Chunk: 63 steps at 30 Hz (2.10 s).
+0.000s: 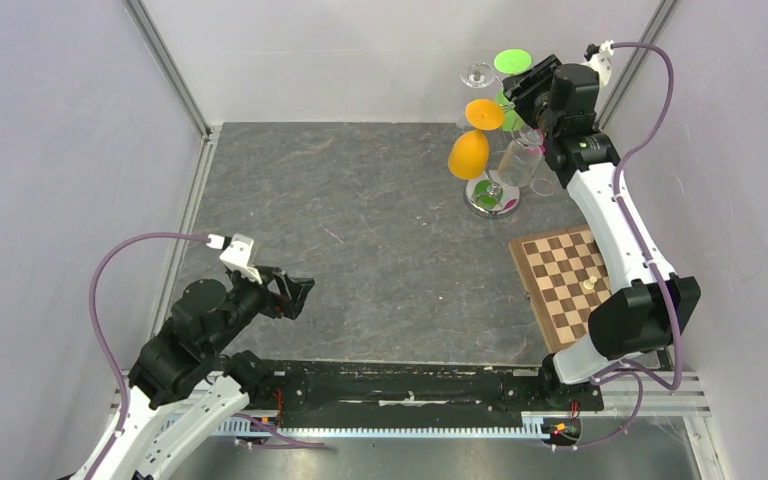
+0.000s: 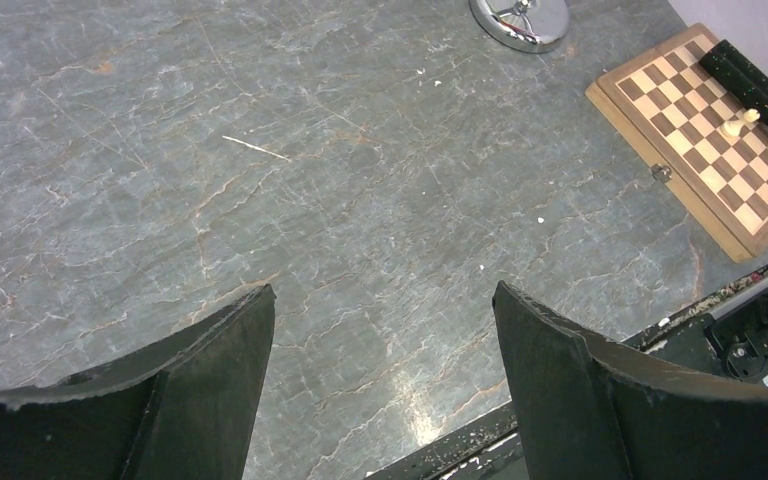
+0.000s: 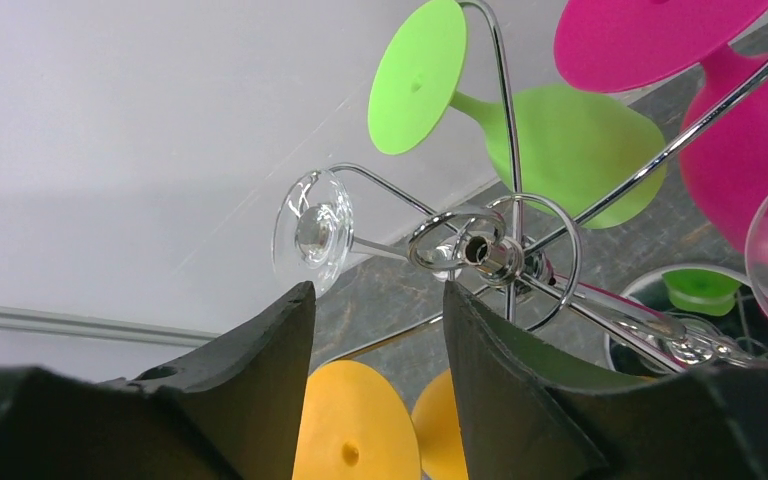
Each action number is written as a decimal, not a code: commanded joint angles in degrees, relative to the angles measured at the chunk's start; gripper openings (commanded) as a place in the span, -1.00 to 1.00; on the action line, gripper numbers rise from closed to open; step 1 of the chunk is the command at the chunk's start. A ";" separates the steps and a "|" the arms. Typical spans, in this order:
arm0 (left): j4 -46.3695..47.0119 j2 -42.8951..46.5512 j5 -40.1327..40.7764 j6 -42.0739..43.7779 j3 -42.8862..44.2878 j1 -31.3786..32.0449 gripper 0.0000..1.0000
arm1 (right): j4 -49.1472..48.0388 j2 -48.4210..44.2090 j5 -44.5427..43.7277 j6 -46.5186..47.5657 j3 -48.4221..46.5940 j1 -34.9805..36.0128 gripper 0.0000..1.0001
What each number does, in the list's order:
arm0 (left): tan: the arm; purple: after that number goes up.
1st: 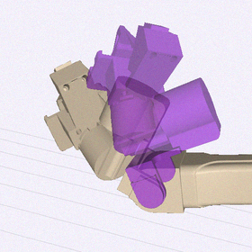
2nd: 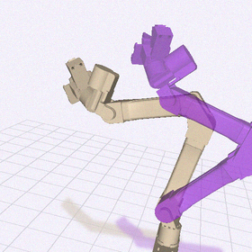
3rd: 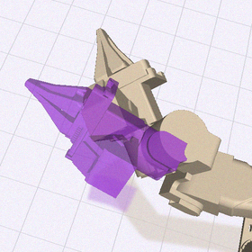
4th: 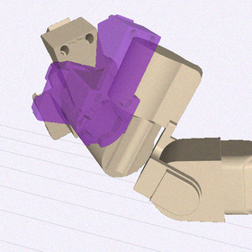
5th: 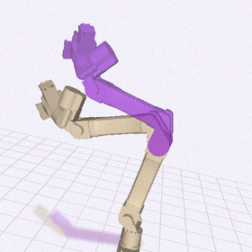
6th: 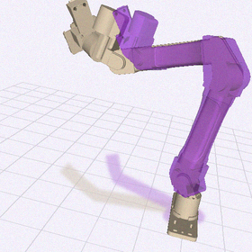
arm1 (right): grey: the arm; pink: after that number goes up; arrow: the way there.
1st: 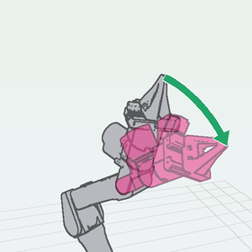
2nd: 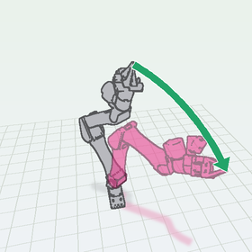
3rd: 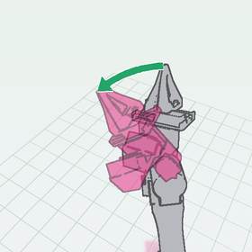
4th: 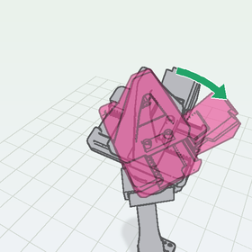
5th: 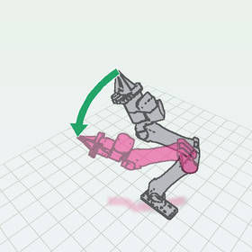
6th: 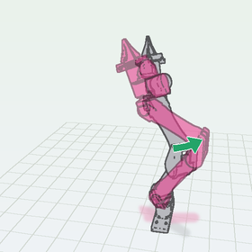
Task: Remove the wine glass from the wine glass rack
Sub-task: Move the wine rack to the center of the board.
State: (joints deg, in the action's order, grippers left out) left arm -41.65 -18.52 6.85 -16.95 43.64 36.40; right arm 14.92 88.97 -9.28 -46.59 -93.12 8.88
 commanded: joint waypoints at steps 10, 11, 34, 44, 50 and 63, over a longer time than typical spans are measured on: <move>1.47 0.73 1.23 -2.02 -0.18 0.07 0.73 | -4.24 -0.29 -2.54 -4.04 0.22 -0.50 0.00; 1.48 0.61 1.27 -2.02 -0.19 0.07 0.73 | -4.26 -0.32 -2.69 -4.17 0.31 -0.45 0.00; 1.39 0.20 1.59 -2.02 -0.21 0.07 0.73 | -6.55 3.59 -1.94 -8.51 -1.80 -1.24 -0.18; 1.39 -0.28 1.73 -2.03 -0.21 0.07 0.73 | -8.28 4.34 -3.04 -9.39 -2.24 -1.25 -0.26; 1.43 -0.13 1.76 -2.03 -0.25 0.07 0.73 | -10.03 4.16 -3.60 -10.25 -1.12 -1.33 -0.37; 1.40 -0.33 1.85 -2.01 -0.31 0.07 0.73 | -13.30 2.51 -4.14 -11.35 1.73 -1.41 -1.00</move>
State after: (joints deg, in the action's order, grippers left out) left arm -41.65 -18.44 7.51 -17.30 43.44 36.40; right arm 8.38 92.84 -12.86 -56.47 -92.27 7.57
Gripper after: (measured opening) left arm 0.864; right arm 0.139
